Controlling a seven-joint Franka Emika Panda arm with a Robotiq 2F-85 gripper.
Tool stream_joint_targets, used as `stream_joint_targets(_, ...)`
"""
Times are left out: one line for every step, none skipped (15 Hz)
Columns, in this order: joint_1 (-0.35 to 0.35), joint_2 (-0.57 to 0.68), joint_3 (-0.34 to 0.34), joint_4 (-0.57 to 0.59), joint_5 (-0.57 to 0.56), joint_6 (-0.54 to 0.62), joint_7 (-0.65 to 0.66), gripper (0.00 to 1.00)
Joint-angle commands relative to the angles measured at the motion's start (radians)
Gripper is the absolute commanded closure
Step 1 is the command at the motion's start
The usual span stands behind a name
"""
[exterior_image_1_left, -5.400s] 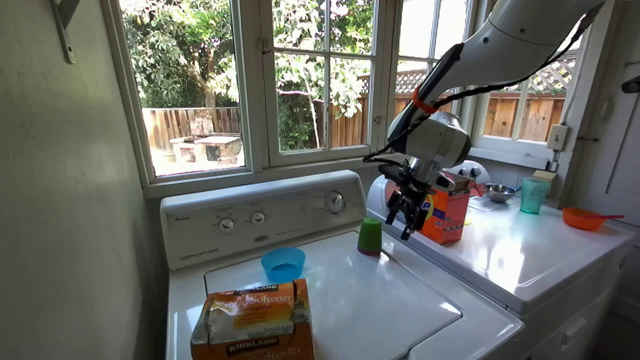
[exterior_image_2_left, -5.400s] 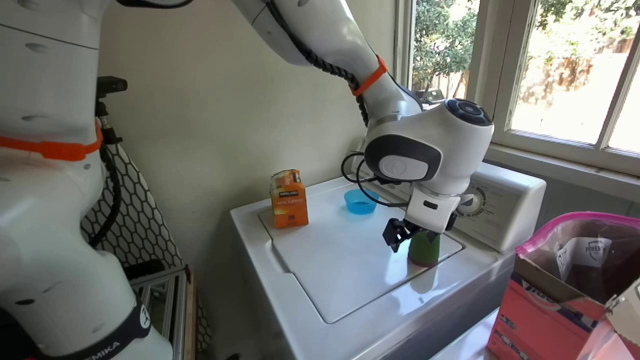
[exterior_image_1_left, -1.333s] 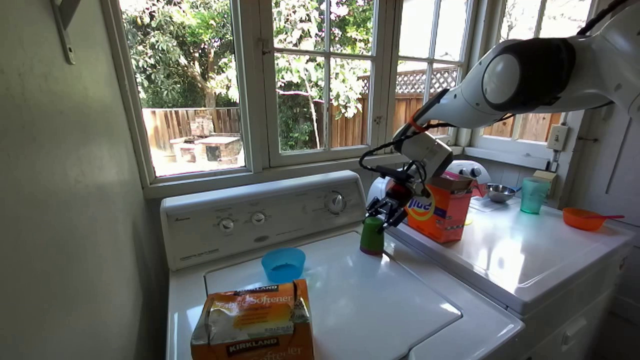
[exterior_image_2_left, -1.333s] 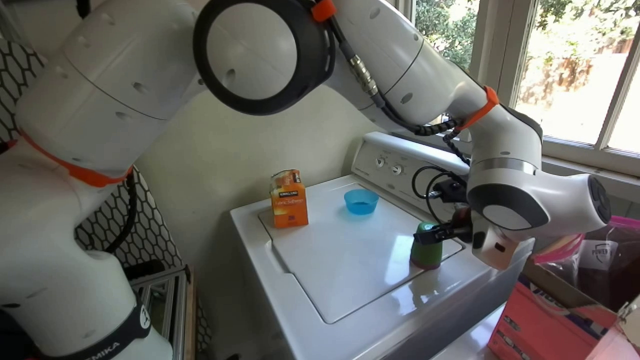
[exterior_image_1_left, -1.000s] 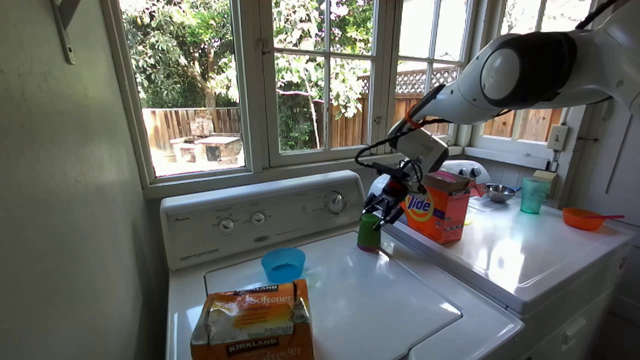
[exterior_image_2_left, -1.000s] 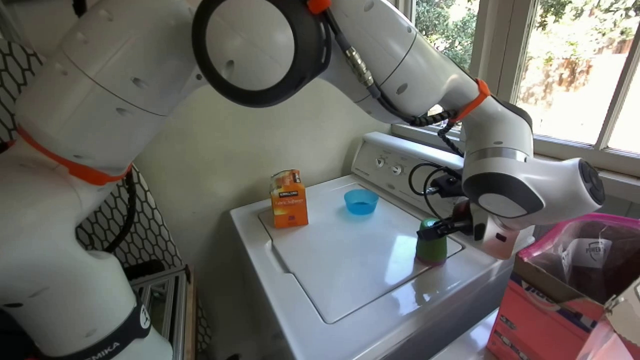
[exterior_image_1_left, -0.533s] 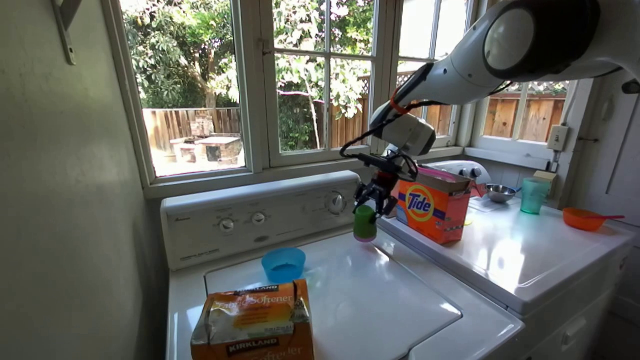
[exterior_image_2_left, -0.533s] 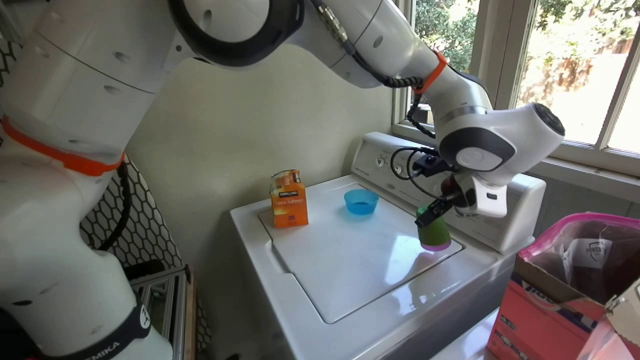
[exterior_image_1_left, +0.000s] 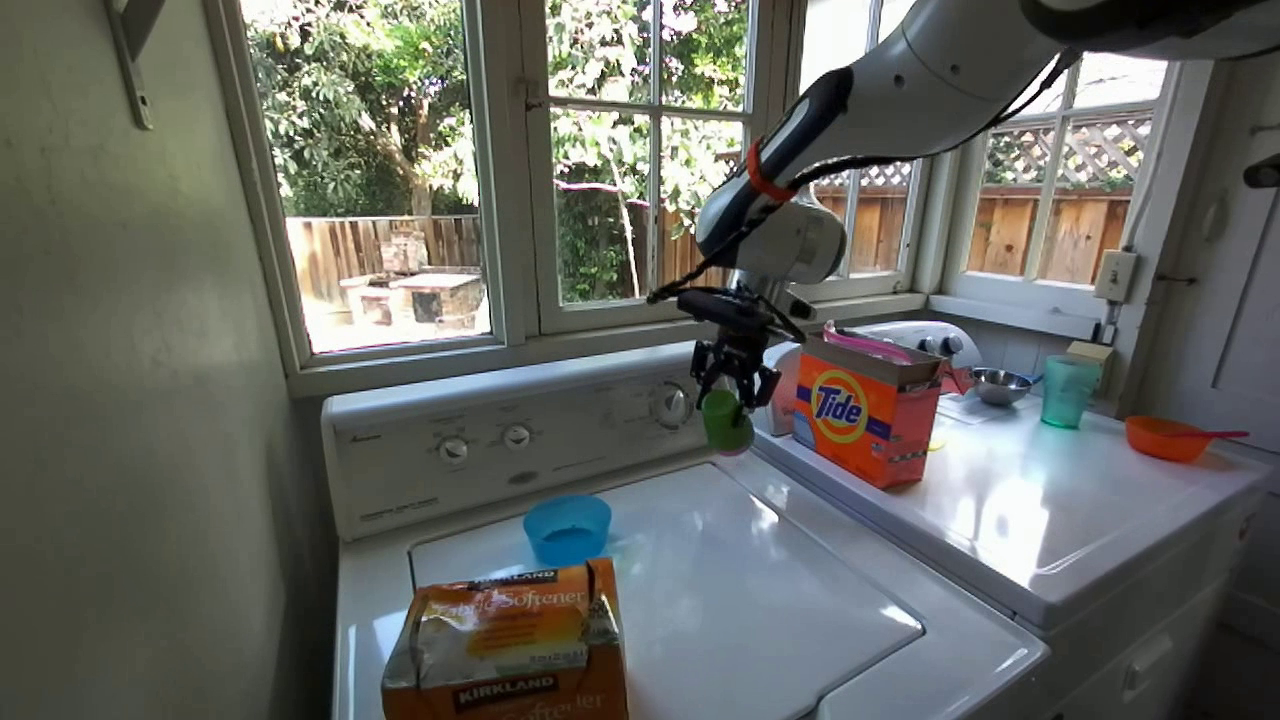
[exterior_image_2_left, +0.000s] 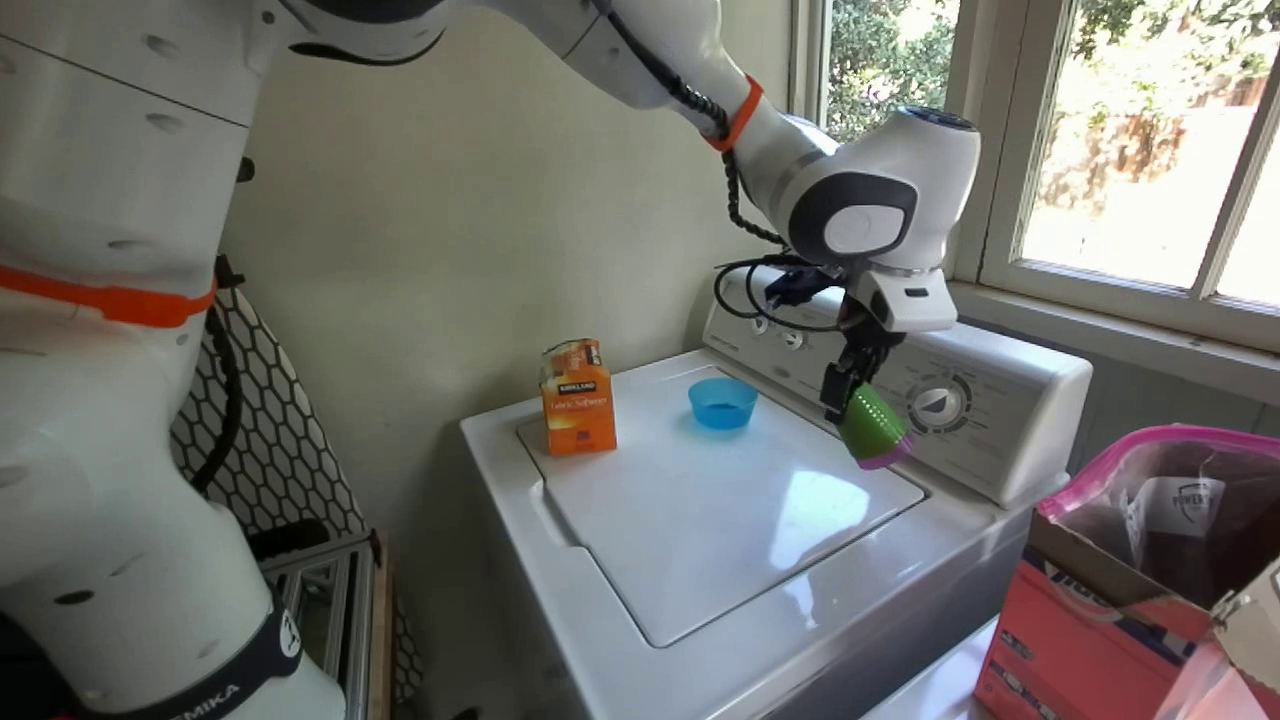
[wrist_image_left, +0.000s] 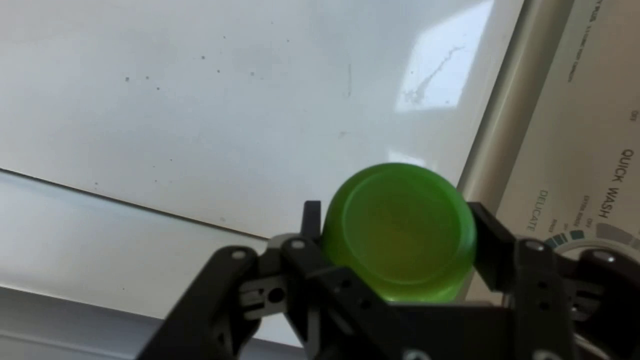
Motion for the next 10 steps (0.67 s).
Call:
stream_joint_targets(0.087, -0.101, -0.036, -0.136, -0.176, 0.155, 0.201, 0.55)
stream_joint_targets(0.101, -0.113, -0.038, -0.151, -0.218, 0.185, 0.251, 0.55)
stream_joint_targets(0.112, -0.126, -0.039, -0.167, -0.252, 0.212, 0.299, 0.55)
stream_joint_targets(0.124, -0.136, -0.042, -0.179, -0.286, 0.242, 0.357, 0.55)
stream_joint_targets(0.138, -0.143, -0.049, -0.188, -0.325, 0.265, 0.419, 0.55)
stream_joint_targets(0.148, -0.147, -0.053, -0.190, -0.366, 0.268, 0.465, 0.55)
stream_joint_targets(0.157, -0.149, -0.055, -0.189, -0.408, 0.262, 0.505, 0.55)
stream_joint_targets(0.150, -0.154, -0.036, -0.184, -0.417, 0.234, 0.503, 0.55)
stream_joint_targets(0.144, -0.157, -0.020, -0.183, -0.419, 0.228, 0.509, 0.55)
stream_joint_targets(0.119, -0.162, 0.017, -0.178, -0.372, 0.208, 0.462, 0.55)
